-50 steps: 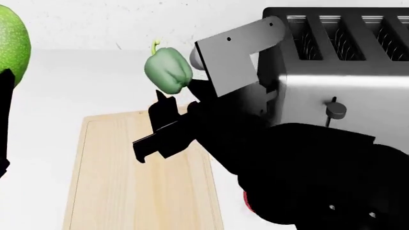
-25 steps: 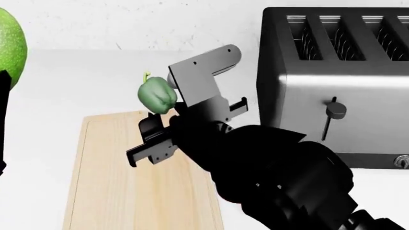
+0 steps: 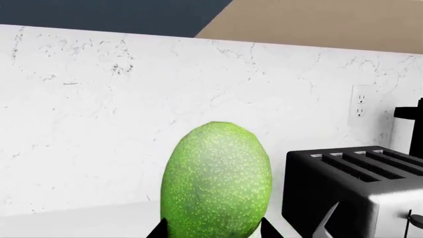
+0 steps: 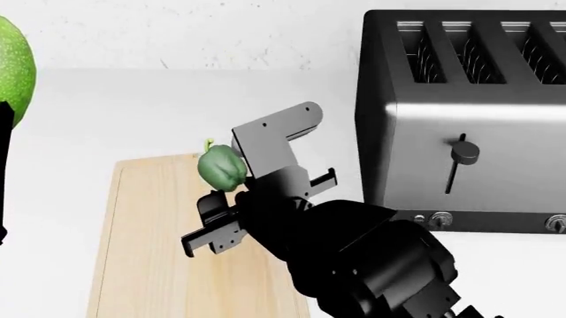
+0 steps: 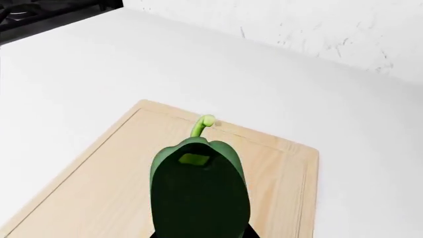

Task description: Place the avocado, onion, tomato and bell pepper on the cutting board.

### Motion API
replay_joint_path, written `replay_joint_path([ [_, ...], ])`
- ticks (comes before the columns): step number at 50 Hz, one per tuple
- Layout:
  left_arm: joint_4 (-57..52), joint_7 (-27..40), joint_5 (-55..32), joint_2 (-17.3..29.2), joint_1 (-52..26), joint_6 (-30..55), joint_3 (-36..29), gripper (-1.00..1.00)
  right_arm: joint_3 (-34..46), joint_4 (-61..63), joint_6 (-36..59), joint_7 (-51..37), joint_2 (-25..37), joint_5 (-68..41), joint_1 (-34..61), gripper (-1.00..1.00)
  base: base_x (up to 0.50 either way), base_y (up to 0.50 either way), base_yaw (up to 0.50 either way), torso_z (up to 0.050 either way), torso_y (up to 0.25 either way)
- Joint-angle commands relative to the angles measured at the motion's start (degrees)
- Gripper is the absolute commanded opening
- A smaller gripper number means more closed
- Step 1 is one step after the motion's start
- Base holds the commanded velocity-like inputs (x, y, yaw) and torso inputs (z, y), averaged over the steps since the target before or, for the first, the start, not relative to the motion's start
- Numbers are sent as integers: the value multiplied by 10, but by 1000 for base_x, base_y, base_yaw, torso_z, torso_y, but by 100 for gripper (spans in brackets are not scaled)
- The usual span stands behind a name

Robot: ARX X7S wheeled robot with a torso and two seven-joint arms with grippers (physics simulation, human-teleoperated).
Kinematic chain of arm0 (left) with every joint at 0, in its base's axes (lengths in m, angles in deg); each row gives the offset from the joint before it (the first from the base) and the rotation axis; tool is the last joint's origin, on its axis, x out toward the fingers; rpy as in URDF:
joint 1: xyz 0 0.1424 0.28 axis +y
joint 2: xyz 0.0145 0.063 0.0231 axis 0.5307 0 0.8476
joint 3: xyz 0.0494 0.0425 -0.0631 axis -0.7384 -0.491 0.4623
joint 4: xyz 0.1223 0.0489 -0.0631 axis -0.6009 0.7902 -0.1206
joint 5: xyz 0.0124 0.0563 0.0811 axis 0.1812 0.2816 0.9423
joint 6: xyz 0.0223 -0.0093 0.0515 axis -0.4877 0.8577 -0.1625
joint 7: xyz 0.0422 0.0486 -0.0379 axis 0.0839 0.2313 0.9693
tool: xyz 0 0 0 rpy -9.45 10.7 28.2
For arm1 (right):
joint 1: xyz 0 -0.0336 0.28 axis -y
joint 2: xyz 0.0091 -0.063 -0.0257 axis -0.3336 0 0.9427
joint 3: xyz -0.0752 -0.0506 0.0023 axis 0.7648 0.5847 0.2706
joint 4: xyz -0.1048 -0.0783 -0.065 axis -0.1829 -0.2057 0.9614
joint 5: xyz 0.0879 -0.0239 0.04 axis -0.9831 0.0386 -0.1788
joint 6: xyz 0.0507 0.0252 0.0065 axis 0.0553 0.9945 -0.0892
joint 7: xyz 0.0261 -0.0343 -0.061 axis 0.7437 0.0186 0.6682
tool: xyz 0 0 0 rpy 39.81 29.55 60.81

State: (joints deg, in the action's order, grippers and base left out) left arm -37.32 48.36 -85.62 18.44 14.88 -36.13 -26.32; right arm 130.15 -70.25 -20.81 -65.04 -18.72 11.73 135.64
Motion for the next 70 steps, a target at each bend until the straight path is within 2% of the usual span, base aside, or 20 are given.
replay_joint_path([
  [1, 3, -1, 0, -8, -1, -12, 12, -100, -7, -7, -3, 24, -13, 22, -8, -100, 0, 0, 0, 0, 0],
  [3, 3, 0, 0, -8, -2, -12, 12, -100, -7, -6, -3, 24, -13, 22, -8, -100, 0, 0, 0, 0, 0],
  [4, 3, -3, 3, -10, 4, -14, 13, -100, -28, 34, 10, 3, 3, 0, 6, 100, 0, 0, 0, 0, 0],
  [21, 7, -9, 7, -9, 2, -15, 11, -100, -56, 98, 27, -34, 27, -31, 24, 100, 0, 0, 0, 1, 0],
  [32, 13, -14, 15, -14, 5, -9, -2, -100, -135, 286, 54, -151, 91, -102, 76, 100, 0, 0, 0, 0, 0],
  [41, 75, -55, 72, -49, -36, 26, -67, -100, -211, 447, 68, -294, 165, -185, 90, 100, 0, 0, 0, 0, 1],
  [48, 135, -105, 137, -81, -80, 49, -123, -100, -239, 542, 66, -364, 208, -225, 74, 100, 0, 0, 0, 0, 0],
  [59, 281, -217, 282, -132, -129, 44, -225, -100, -275, 649, 37, -444, 272, -281, 12, 100, 0, 0, 0, 0, 0],
  [70, 440, -286, 380, -182, -151, 7, -296, -100, -301, 707, 3, -482, 313, -291, -51, 100, 0, 0, 0, 0, 0],
])
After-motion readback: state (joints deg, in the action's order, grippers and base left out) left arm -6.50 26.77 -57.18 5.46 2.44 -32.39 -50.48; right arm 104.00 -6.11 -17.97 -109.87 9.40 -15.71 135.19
